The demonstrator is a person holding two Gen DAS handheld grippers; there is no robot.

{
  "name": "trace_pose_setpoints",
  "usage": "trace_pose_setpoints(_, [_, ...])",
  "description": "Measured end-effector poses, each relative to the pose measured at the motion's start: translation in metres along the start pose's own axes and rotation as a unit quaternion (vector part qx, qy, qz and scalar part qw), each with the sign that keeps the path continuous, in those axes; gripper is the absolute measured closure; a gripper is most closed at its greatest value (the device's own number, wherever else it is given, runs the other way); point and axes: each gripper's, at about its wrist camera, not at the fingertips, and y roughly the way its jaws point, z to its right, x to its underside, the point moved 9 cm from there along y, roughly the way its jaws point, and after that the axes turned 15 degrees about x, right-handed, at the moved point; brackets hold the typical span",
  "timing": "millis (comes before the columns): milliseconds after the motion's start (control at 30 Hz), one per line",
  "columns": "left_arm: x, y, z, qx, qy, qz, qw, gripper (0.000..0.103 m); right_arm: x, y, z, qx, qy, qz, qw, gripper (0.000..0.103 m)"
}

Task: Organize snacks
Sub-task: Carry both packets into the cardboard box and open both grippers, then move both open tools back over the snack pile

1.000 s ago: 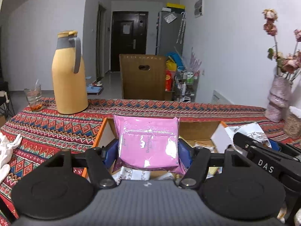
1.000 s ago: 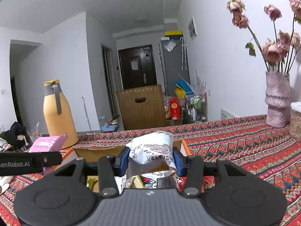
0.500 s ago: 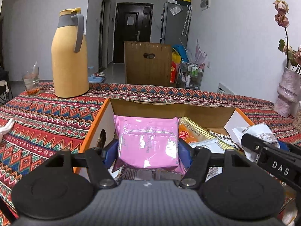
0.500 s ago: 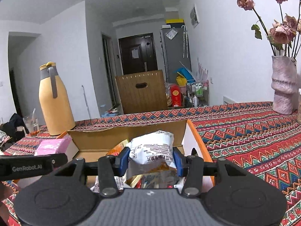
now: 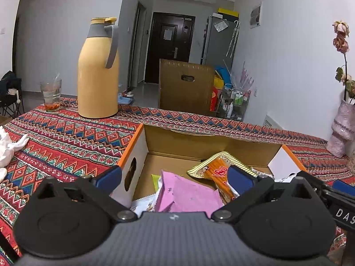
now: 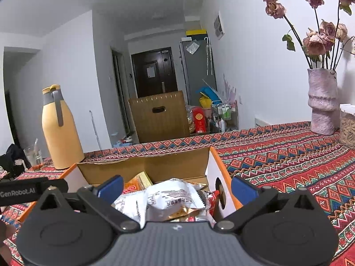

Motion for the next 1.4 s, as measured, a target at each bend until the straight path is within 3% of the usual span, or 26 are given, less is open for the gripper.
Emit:
trace_pose_setpoints(567, [-0.008, -0.017, 0.018, 0.021, 0.012, 0.01, 0.9997, 0.0, -0.009, -0.009, -0.001, -0.005, 0.005, 0.015, 1.0, 0.0])
trace_pose_setpoints(933, [-0.022, -0.057, 0.029, 0.04, 0.011, 0.022, 0.9989, 0.0, -0.021, -0.051, -0.001, -0.007, -0.015, 0.035, 0.999, 0.0])
trace_pose_setpoints(1400, [0.032, -0.093, -0.003, 0.037, 0.006, -0.04, 0.9985, 0.0, 0.028, -0.089, 0.005, -0.013, -0.055, -0.021, 0.998, 0.0])
